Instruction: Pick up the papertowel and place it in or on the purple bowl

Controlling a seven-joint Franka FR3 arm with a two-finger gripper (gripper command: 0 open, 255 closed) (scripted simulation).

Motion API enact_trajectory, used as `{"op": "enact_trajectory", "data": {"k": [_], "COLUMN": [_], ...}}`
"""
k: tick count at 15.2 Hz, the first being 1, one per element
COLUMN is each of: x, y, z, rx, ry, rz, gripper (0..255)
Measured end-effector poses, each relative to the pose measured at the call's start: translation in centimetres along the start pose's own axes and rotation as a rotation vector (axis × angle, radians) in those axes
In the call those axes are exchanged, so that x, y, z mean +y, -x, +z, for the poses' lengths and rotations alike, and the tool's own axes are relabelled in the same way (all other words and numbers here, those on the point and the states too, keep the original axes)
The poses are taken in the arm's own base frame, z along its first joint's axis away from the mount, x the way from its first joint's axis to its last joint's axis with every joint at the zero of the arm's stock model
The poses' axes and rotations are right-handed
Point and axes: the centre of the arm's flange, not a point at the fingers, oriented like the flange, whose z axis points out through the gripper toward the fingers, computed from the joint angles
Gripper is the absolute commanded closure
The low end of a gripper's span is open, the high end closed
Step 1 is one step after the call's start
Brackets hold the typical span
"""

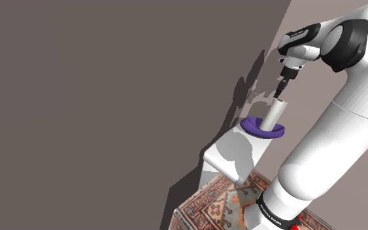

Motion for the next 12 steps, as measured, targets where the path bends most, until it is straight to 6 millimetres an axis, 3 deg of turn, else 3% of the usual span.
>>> {"op": "enact_trajectory", "data": {"k": [4,8,12], "x": [0.0,0.0,0.0], "y": [0.0,-0.1,0.0], "z": [0.0,-3.9,-4.9], "rx": [0.0,0.0,0.0], "ry": [0.0,0.001,0.0], "rz": [0.0,0.0,0.0], "gripper": [0,0,0]}}
